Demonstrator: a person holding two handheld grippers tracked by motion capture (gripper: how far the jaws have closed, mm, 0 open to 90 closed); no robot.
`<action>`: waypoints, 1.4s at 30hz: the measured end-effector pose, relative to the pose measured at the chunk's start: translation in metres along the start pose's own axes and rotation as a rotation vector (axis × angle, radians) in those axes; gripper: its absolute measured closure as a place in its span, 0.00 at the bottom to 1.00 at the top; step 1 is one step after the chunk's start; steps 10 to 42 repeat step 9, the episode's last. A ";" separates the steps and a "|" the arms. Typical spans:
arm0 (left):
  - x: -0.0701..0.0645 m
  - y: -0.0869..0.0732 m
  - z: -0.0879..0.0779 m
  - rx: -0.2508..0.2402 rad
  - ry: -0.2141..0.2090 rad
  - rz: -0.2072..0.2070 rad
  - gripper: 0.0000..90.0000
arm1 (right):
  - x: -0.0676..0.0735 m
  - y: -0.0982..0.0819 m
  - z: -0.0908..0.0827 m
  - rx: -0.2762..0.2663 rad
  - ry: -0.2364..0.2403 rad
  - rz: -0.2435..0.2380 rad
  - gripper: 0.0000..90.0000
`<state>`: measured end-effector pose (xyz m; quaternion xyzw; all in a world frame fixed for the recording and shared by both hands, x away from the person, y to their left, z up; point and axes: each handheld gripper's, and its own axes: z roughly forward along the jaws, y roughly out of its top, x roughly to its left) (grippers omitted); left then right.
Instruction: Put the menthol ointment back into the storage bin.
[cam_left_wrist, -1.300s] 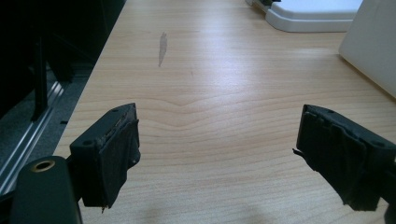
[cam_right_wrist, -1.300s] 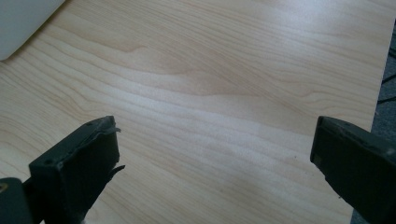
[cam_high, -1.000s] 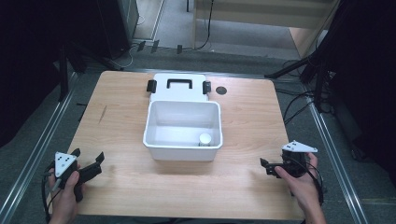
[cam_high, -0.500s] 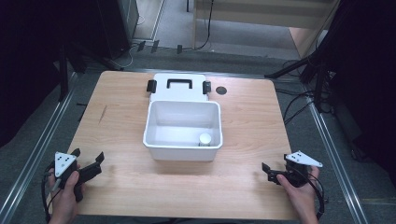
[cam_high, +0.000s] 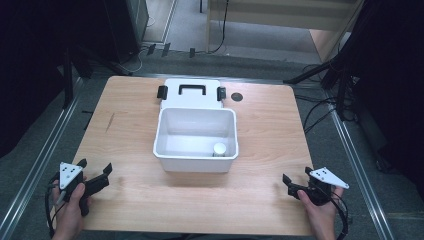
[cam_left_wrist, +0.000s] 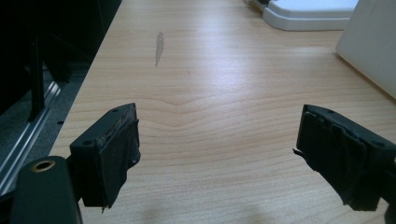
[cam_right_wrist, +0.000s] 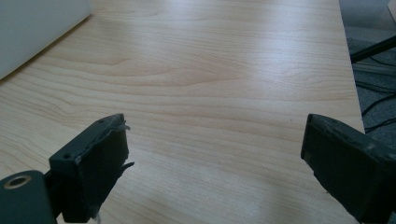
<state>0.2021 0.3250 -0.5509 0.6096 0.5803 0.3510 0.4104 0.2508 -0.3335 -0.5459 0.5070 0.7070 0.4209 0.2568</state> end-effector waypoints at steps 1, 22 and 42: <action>0.000 0.000 0.000 0.001 0.003 0.002 0.16 | 0.001 0.000 0.000 -0.002 0.001 -0.005 0.09; -0.001 0.001 0.001 0.011 0.011 0.003 0.16 | 0.000 -0.001 -0.001 -0.010 0.020 -0.002 0.09; -0.001 0.001 0.001 0.011 0.011 0.003 0.16 | 0.000 -0.001 -0.001 -0.010 0.020 -0.002 0.09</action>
